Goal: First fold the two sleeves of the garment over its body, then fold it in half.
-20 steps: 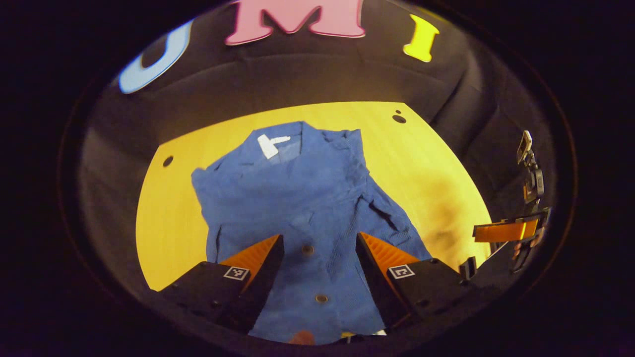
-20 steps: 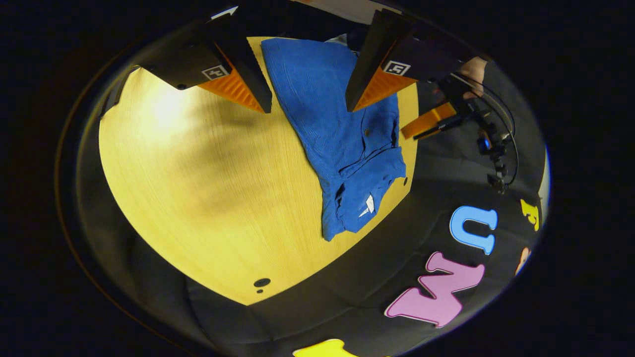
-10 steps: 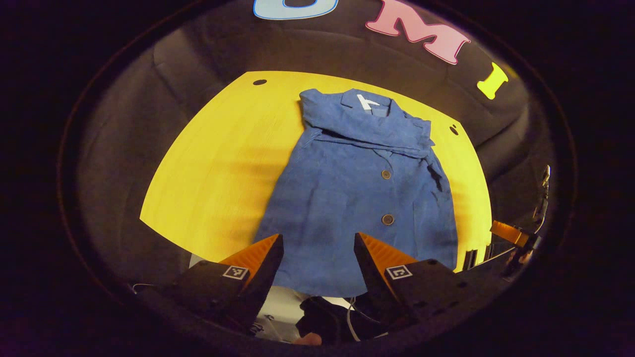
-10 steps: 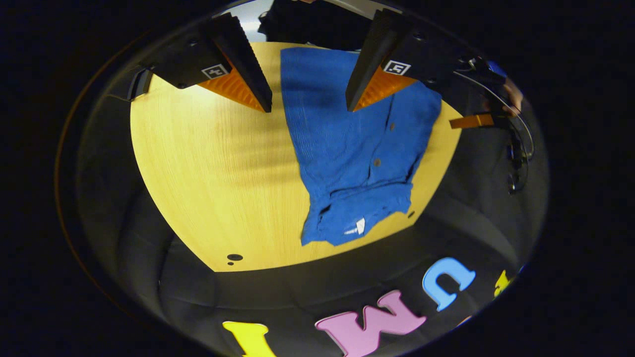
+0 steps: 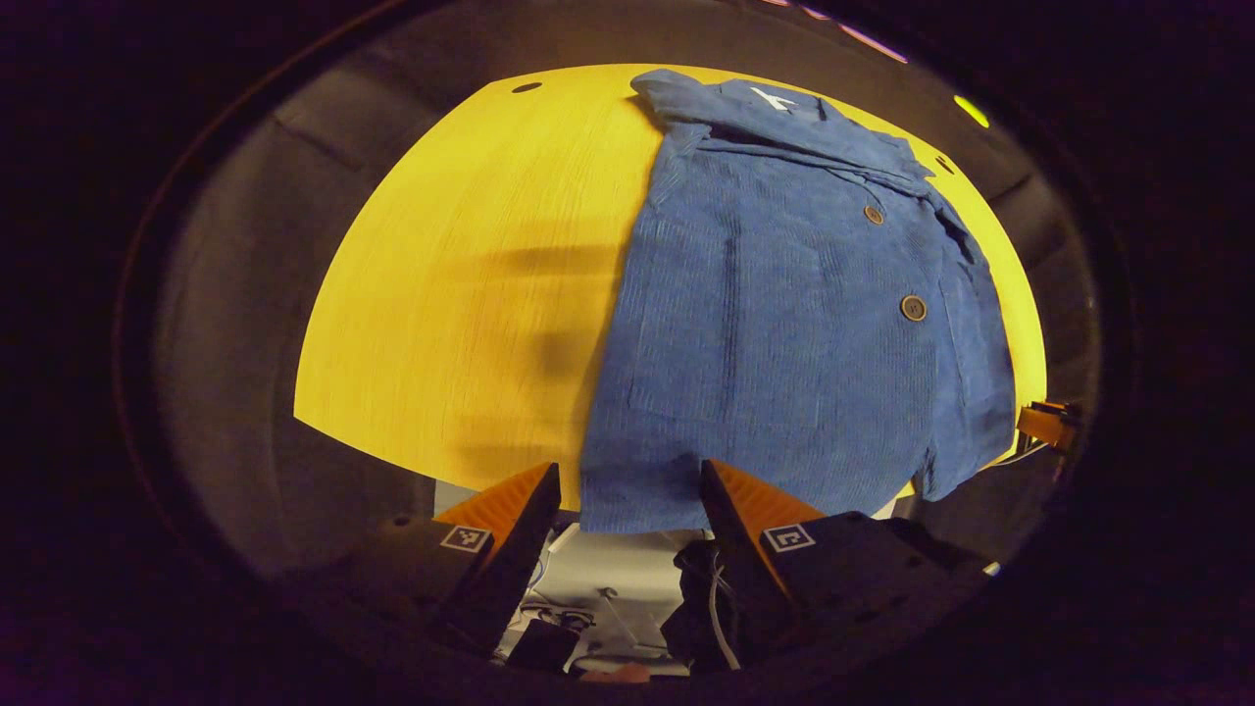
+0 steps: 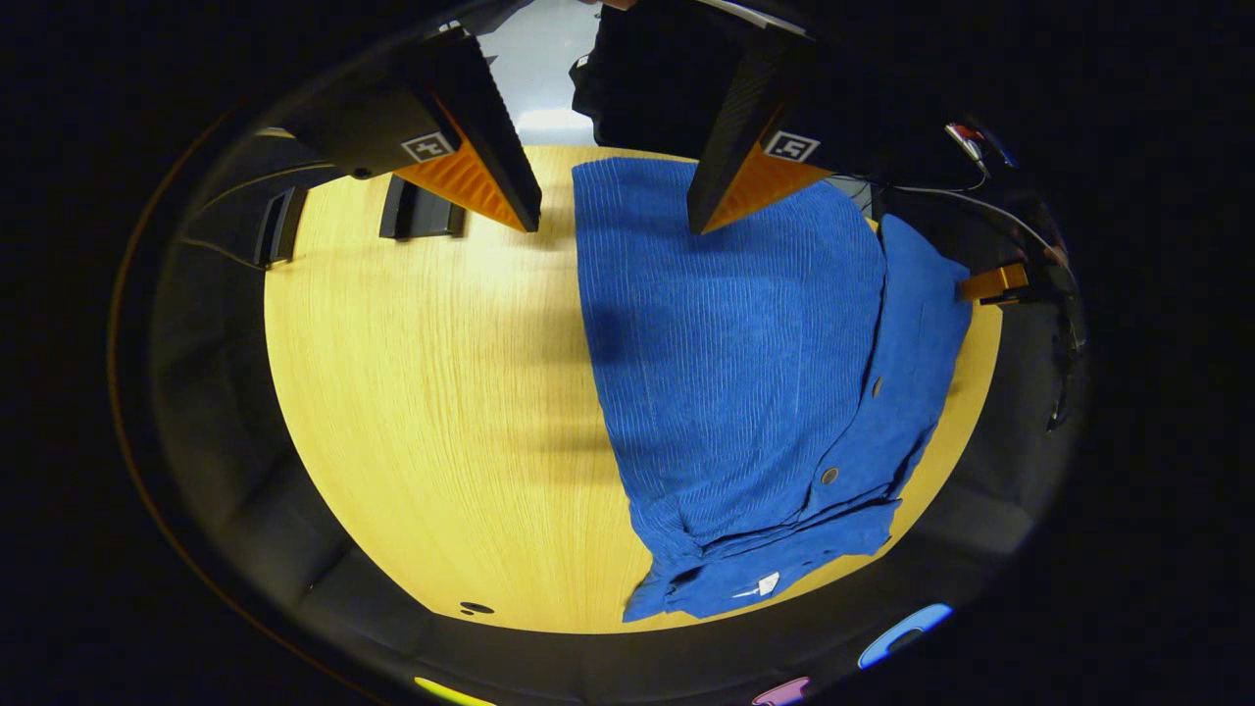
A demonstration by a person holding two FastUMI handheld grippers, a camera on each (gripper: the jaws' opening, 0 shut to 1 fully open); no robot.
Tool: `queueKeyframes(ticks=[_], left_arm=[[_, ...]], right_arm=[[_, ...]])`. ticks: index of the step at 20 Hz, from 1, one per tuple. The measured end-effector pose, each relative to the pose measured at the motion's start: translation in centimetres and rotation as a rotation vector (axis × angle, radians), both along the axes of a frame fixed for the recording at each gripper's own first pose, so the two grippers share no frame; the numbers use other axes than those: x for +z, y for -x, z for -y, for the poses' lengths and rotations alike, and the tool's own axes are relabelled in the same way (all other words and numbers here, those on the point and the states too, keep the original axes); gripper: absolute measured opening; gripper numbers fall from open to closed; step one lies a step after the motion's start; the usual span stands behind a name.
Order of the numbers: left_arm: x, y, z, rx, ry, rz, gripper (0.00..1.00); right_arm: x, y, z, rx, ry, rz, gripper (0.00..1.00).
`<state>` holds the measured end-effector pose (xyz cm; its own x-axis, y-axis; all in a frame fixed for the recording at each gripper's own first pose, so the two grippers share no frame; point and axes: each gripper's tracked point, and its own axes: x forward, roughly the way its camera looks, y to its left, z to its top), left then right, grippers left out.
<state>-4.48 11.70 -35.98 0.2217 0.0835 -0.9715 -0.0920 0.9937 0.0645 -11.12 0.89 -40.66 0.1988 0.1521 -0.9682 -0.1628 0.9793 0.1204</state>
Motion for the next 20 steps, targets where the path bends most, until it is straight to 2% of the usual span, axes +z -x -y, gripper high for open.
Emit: queueKeyframes(ticks=[3, 8, 11, 16, 18, 19, 20], left_arm=[[-1.1, -0.2, -0.3, -0.002, 0.002, -0.029, 0.83], [-1.5, -0.3, -0.3, -0.03, 0.022, -0.041, 0.83], [-2.0, 0.1, 0.8, -0.008, 0.065, -0.076, 0.83], [-2.0, -0.4, 0.9, -0.04, 0.048, -0.068, 0.83], [-2.1, -0.3, 0.9, -0.044, 0.049, -0.067, 0.83], [-2.3, -0.2, 1.2, -0.049, 0.051, -0.061, 0.83], [-2.0, -0.2, 1.5, -0.06, 0.057, -0.055, 0.73]], right_arm=[[-1.2, 0.4, 0.3, 0.0, 0.039, -0.028, 1.0], [-2.6, -0.2, 0.9, 0.002, 0.093, -0.051, 0.98], [-3.3, 0.4, 0.1, 0.005, 0.084, -0.092, 0.97], [-3.3, 0.6, -0.4, -0.029, 0.082, -0.127, 0.92], [-3.3, 0.6, -1.4, -0.007, 0.069, -0.119, 0.78], [-3.2, 0.7, -2.1, -0.002, 0.052, -0.109, 0.59], [-3.4, 0.8, -2.7, -0.008, 0.043, -0.102, 0.55]])
